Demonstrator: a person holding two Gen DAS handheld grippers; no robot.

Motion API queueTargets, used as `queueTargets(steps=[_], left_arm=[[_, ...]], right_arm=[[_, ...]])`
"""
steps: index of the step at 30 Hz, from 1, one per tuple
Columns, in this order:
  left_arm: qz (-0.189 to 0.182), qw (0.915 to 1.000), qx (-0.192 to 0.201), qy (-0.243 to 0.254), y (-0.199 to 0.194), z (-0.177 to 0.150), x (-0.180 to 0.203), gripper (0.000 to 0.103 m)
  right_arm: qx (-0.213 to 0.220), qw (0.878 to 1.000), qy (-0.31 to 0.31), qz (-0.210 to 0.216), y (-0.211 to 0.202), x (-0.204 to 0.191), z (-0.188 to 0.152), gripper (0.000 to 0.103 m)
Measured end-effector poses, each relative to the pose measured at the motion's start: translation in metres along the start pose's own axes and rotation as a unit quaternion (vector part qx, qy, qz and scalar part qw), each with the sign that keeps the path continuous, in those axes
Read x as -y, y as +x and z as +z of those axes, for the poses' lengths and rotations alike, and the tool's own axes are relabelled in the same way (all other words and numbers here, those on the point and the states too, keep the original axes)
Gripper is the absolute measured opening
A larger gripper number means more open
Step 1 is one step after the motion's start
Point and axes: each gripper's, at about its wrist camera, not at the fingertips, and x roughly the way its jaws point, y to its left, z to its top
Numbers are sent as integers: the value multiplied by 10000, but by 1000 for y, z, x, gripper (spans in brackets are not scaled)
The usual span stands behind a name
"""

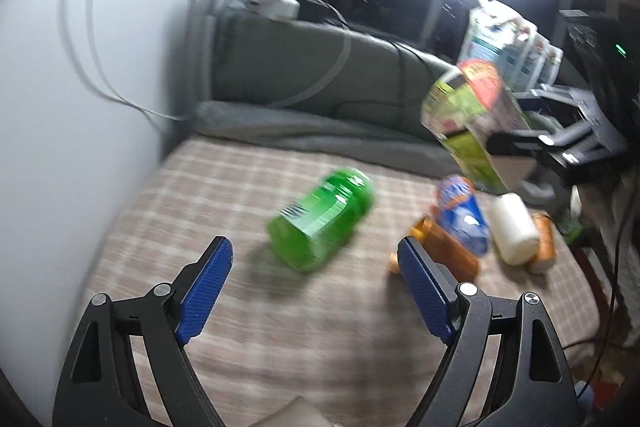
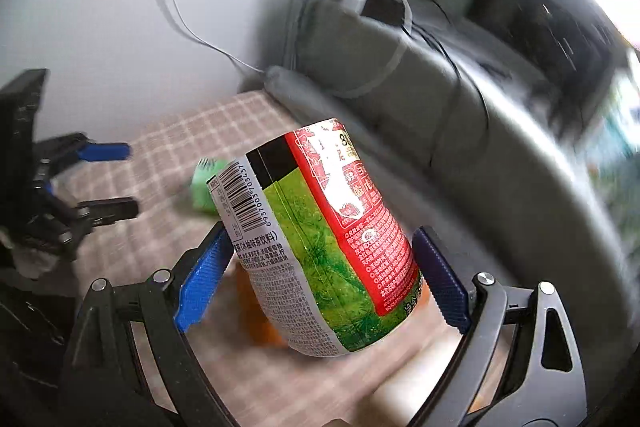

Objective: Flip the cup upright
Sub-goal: 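Lift the bottle with the right tool, rotate it upright, lower onto table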

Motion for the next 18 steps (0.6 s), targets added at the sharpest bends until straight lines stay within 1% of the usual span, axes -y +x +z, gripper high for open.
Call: queueTargets(steps=[2,4,6,9,10,12,16,18], left_arm=[[-195,9996,-180,-82,4,-5,7,85],[-351,9986,-345,-166,8,-10,13,85],[-437,9978,-454,-195,11,-15,20,84],[-466,9974,-515,-178,10,-22,33,83],[-463,9974,-520,-161,9,-24,38,83],[-451,9975,-531,-138,8,-27,46,83],[-565,9957,-712,-153,12,-36,63,83],[-644,9943,-831,-160,15,-39,69,83]], right_arm=[[-81,9986,526,50,-9,2,-28,92],[-118,9943,1044,187,-18,1,-55,92],[-145,9867,1583,325,-26,5,-77,92],[-180,9678,2437,605,-33,16,-113,92],[-232,9580,2751,770,-31,21,-127,92],[-373,9416,3211,942,-25,26,-149,92],[-544,9197,3724,1116,-14,31,-182,93],[-506,9100,3932,1216,-12,34,-191,93]])
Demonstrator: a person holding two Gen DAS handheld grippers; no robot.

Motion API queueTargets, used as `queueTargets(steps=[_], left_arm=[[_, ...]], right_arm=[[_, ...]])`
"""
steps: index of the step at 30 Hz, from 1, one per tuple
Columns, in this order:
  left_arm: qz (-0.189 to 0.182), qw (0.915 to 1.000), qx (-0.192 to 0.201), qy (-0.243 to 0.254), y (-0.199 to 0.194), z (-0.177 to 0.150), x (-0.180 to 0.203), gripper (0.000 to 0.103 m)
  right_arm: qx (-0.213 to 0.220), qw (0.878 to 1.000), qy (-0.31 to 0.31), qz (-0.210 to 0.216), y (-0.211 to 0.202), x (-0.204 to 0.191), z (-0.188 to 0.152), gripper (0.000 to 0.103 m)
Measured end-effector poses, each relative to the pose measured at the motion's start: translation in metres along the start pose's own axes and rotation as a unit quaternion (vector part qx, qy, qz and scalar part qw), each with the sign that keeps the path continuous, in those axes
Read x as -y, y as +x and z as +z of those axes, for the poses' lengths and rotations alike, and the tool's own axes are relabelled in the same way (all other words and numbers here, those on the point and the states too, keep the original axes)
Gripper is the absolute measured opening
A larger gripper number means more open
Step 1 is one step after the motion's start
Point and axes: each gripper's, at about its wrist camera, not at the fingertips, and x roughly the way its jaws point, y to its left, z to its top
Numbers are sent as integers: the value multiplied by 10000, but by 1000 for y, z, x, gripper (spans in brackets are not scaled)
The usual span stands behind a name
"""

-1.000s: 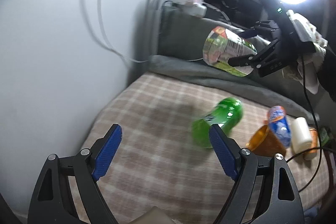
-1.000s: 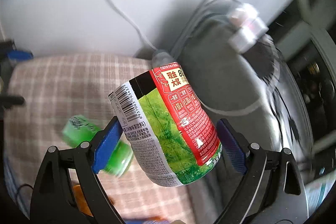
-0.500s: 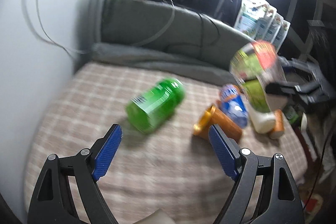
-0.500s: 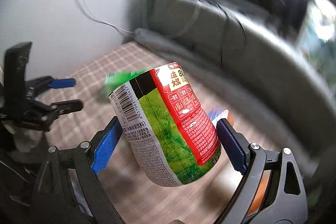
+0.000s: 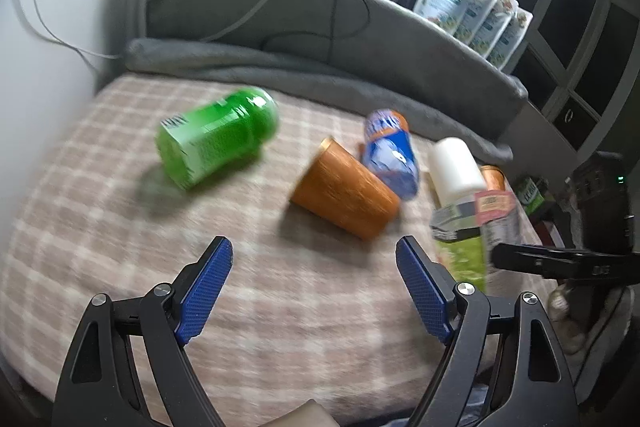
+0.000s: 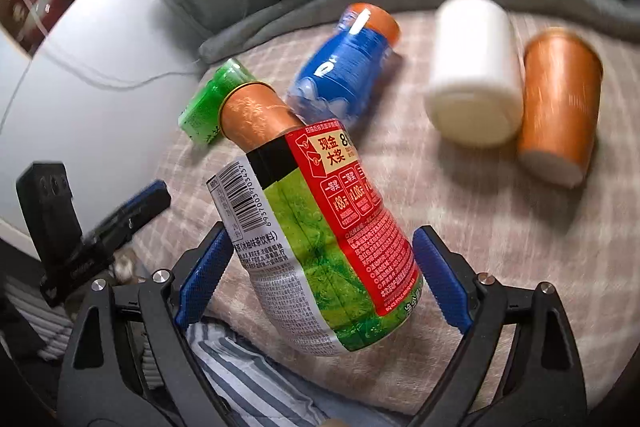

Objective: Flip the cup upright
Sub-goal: 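Lift the bottle with the right tool, rotate it upright, lower onto table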

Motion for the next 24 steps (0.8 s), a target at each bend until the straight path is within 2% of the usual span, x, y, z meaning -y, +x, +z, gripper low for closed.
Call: queueTargets(steps=[8,16,20,24], left_arm=[[-221,9995,-228,13,9,-2,23,83],[-494,9979,-401,-88,20,-2,42,83],[-730,9955,-532,-291,25,0,47,83],[-1049,9896,-763,-620,35,5,53,83]], right_arm=[[110,9990,362,239,0,14,3,95],[127,9988,401,263,5,17,10,95],[421,9986,283,165,-11,17,10,95],[842,9961,252,62,-40,20,4,95]])
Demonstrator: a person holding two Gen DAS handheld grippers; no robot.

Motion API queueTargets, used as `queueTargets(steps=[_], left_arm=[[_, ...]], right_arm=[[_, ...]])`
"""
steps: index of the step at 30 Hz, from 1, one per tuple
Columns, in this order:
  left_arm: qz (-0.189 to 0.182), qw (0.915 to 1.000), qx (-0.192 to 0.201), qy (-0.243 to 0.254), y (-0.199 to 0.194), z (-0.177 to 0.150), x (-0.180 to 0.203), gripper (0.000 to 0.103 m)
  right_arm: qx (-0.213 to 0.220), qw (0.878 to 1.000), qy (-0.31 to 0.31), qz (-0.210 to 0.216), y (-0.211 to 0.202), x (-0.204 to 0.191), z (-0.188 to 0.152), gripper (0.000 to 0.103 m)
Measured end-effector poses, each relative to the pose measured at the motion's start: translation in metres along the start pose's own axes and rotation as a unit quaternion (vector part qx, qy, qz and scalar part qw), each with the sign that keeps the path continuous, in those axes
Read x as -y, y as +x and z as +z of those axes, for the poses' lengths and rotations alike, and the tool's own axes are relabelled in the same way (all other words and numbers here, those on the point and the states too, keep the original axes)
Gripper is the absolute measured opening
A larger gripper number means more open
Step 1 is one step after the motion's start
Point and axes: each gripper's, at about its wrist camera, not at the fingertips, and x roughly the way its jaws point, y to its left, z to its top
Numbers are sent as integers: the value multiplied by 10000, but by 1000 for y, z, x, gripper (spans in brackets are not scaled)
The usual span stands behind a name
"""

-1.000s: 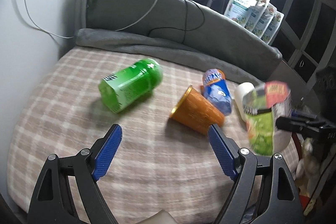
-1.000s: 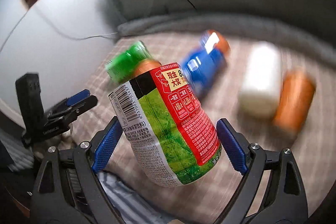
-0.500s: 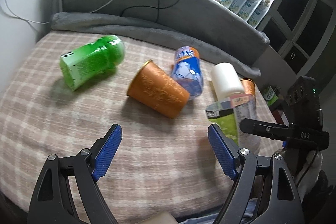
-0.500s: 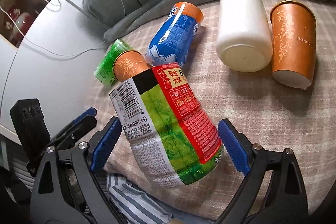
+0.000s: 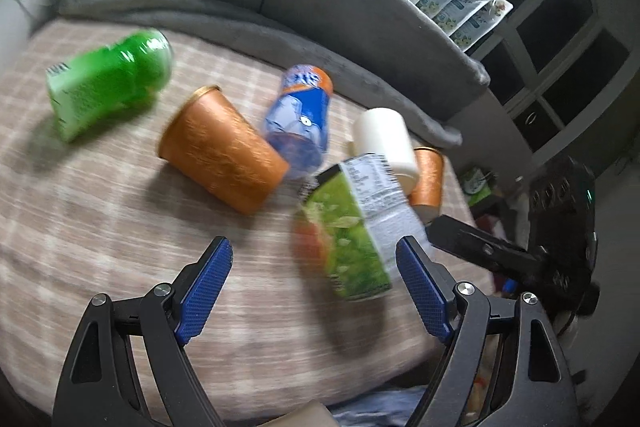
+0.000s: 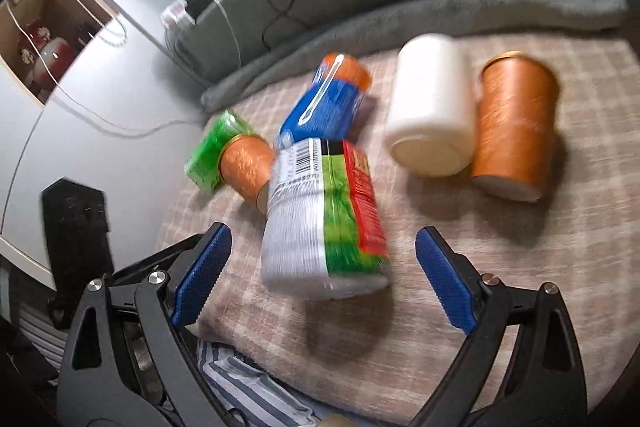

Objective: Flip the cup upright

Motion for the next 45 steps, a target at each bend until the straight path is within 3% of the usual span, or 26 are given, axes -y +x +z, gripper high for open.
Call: queueTargets(steps=[5,19,32,45], left_arm=[[-440,9965,-454,-556,24,8,3,83],[-445,9867,-720,-1386,63,25,-8,83],[-439,9834,-898,-1513,84,30,-7,83],[-219,9916,-634,-1105,77,32,7,82]], right_arm=[[420,9988,14,-266,-33,11,-12,95],[656,9958,146,-627,-62,38,-40,95],[712,9943,199,-769,-62,43,-41,95],[807,9922,242,-914,-65,46,-41,95]])
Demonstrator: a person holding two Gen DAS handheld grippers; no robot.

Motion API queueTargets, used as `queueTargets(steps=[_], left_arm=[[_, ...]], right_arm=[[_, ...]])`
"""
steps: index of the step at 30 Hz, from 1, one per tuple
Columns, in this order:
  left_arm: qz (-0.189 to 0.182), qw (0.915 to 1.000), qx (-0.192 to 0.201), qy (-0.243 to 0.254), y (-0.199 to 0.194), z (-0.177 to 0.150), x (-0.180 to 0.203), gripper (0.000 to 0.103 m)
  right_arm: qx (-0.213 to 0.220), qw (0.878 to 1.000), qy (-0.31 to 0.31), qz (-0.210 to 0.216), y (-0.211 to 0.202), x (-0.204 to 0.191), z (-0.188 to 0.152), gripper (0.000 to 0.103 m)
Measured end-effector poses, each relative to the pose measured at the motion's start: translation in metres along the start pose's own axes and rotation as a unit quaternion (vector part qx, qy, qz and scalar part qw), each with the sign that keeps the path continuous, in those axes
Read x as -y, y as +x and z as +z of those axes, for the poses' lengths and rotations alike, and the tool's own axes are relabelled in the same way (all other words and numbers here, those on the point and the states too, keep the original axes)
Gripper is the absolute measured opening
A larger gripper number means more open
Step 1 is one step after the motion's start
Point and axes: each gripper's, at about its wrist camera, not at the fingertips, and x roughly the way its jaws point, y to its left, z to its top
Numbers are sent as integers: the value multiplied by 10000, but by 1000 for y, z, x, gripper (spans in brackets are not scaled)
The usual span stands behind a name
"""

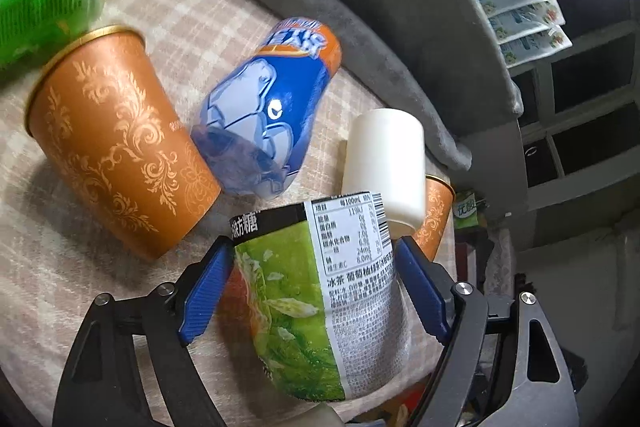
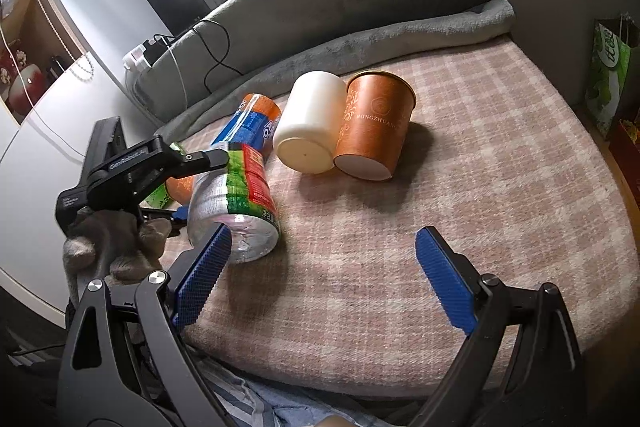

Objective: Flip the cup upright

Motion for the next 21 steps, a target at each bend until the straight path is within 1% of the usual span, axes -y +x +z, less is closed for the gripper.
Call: queueTargets(steps=[5,10,14,17,21], left_arm=[[99,9986,228,464,-9,-6,15,81],[250,9937,512,968,-15,-13,31,81],[441,9863,746,1404,-18,-19,42,81],[656,9780,963,1729,-20,-23,48,80],[864,9672,1141,2099,-24,-27,52,79]], right_arm=[[43,10000,45,-5,0,-1,1,95],[90,10000,22,-25,-3,-3,2,95],[131,9999,27,-50,-5,-3,2,95],[158,9998,27,-72,-5,-3,2,95],[177,9998,33,-71,-6,-2,2,95]])
